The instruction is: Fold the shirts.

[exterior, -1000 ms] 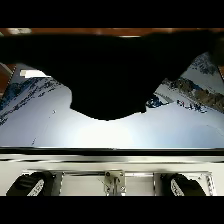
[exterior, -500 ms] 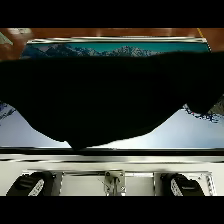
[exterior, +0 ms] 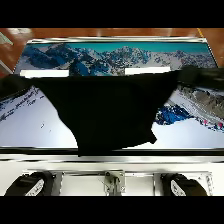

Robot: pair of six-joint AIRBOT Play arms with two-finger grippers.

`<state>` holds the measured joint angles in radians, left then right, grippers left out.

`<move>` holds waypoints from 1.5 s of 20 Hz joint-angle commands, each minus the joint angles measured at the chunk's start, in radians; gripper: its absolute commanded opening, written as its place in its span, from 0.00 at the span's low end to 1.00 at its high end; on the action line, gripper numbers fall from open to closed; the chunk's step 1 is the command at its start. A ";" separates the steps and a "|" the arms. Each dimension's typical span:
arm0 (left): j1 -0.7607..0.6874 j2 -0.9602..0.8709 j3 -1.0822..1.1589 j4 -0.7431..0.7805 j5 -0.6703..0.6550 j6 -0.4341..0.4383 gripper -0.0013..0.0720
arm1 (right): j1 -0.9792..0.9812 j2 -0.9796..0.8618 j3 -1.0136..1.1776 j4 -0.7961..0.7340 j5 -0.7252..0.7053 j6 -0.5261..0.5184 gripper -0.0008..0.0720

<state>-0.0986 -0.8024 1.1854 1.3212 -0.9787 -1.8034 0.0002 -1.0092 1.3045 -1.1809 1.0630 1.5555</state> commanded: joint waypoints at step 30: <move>0.187 -0.382 -0.718 -0.432 -0.205 0.352 0.99 | -0.557 -0.303 -0.474 0.289 0.255 -0.328 0.65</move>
<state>0.1368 -1.1782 0.5835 0.9504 -1.3064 -1.4700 -0.5320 -1.3155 0.8898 -0.9710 1.3247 1.2499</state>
